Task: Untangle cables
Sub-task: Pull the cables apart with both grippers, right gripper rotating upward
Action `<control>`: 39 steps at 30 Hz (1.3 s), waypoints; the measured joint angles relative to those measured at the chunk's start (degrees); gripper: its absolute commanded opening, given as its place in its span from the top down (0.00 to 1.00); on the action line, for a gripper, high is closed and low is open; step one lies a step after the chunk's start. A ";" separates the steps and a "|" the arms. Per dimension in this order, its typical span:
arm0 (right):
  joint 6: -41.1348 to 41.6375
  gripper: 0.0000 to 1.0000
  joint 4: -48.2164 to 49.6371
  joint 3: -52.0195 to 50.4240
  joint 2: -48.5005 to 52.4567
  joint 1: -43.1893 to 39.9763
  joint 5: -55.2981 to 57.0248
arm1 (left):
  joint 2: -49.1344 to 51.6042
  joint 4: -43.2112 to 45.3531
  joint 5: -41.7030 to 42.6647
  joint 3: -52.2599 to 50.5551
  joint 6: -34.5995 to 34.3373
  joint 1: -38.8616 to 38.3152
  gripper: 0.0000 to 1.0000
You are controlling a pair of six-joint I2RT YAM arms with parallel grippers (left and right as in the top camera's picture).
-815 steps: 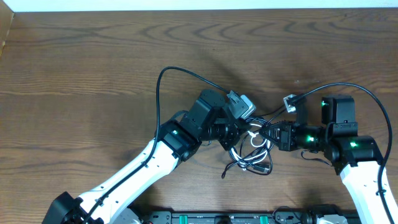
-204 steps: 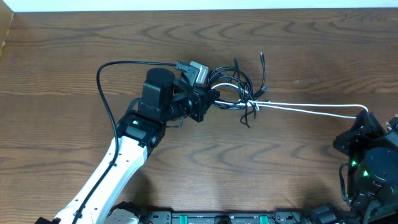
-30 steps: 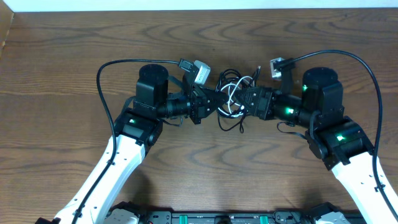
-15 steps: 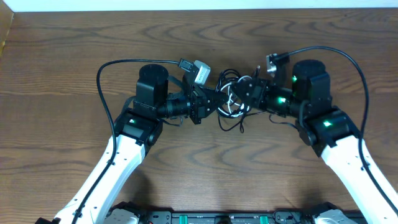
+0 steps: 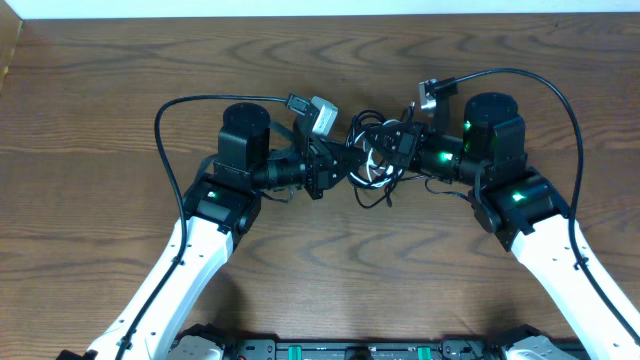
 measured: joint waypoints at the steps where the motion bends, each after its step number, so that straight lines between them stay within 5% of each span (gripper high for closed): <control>1: -0.26 0.99 0.48 0.00 0.00 0.00 -0.55 | 0.00 0.00 0.00 0.00 0.00 0.00 0.92; 4: -1.57 0.99 2.97 -0.07 -0.02 0.00 -2.56 | 0.00 -0.07 -0.02 0.00 0.70 0.02 0.92; 5: -1.81 0.99 4.46 -0.13 -0.04 0.00 -3.28 | 0.00 -0.24 -0.04 0.00 1.33 0.07 0.85; 8: -2.40 0.99 10.71 -0.44 -0.61 0.00 -5.64 | 0.00 -0.85 -0.02 0.00 2.75 0.09 0.52; 10: -2.32 0.99 14.88 -0.44 -1.60 -0.02 -6.88 | 0.00 -1.05 0.07 0.00 3.48 0.09 0.12; 11: -2.19 0.99 16.55 -0.44 -2.12 0.00 -7.41 | 0.00 -1.14 0.07 0.00 3.67 0.09 0.10; 17: -1.49 0.99 20.37 -0.39 -3.89 0.00 -9.68 | 0.00 -2.91 0.02 0.02 4.35 -0.37 0.11; 21: 0.35 0.99 23.23 -0.42 -3.89 0.00 -10.16 | 0.00 -3.26 -0.90 0.00 4.39 -2.58 0.63; 25: 2.64 0.99 25.53 -0.42 -3.89 0.00 -10.99 | 0.09 -3.08 -6.91 0.00 4.72 -6.51 0.75; 27: 3.82 0.99 25.51 -0.42 -3.89 0.00 -11.21 | 0.48 -3.02 -10.36 0.00 4.48 -8.48 0.71; 30: 5.03 0.99 25.35 -0.42 -3.87 -0.02 -11.43 | 1.68 -2.97 -15.45 0.00 3.13 -10.69 0.52; 34: 5.79 0.99 22.32 -0.39 -3.87 -0.55 -11.54 | 2.89 -2.80 -19.19 0.00 1.33 -12.00 0.44; 36: 6.23 0.99 18.12 -0.28 -3.91 -1.18 -10.36 | 2.99 -2.64 -20.00 0.00 0.61 -12.31 0.22; 39: 7.02 0.99 12.02 -0.31 -3.89 -2.27 -7.54 | 2.99 -1.88 -21.05 -0.02 -0.59 -12.35 0.14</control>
